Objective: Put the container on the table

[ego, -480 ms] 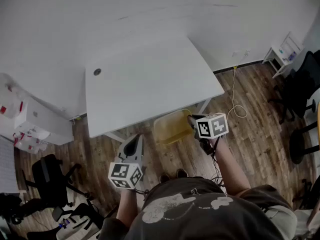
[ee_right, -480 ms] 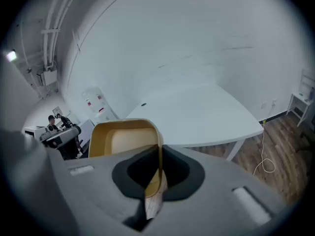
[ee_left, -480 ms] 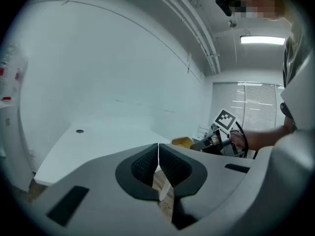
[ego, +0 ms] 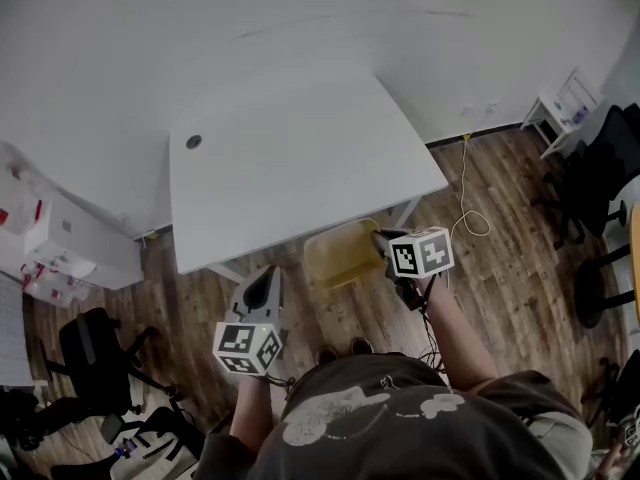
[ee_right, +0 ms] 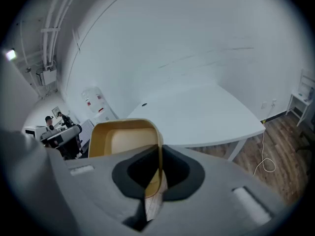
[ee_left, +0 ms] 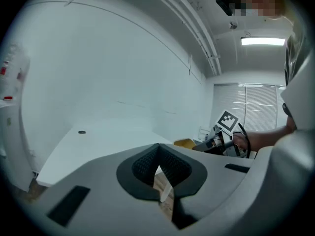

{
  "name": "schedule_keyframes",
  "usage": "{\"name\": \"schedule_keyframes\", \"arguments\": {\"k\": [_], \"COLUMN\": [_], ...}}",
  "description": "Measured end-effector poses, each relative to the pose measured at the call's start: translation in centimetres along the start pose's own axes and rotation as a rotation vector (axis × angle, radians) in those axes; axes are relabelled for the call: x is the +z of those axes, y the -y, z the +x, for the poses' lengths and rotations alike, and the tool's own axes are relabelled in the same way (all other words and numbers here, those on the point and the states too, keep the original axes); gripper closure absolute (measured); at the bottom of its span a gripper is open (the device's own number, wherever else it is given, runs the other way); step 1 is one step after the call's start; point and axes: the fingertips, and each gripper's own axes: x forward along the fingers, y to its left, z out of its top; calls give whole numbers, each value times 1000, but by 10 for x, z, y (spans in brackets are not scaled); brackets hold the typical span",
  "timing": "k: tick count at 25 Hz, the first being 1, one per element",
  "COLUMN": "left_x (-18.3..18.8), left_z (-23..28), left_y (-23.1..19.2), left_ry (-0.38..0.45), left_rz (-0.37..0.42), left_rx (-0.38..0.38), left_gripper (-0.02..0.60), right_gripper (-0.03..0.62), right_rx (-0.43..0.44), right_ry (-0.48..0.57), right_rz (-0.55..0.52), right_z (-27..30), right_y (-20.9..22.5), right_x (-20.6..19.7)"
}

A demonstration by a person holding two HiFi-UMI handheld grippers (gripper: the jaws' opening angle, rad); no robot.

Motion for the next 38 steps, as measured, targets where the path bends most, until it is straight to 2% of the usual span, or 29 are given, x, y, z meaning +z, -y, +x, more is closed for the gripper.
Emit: {"name": "schedule_keyframes", "arguments": {"k": [8, 19, 29, 38], "left_x": [-8, -16, -20, -21], "left_z": [-10, -34, -57, -57], "left_y": [-8, -32, -60, -70], "left_ry": [-8, -7, -6, -21], "left_rz": [-21, -43, -31, -21], "left_rx": [5, 9, 14, 13], "left_gripper": [571, 571, 571, 571], "right_gripper": [585, 583, 583, 583], "right_rx": [6, -21, -6, -17], "right_ry": [-8, 20, 19, 3], "right_rz": [-3, 72, 67, 51], "right_z": [2, 6, 21, 30], "right_y": [-10, -29, -61, -63], "right_x": [-5, -11, -15, -11]}}
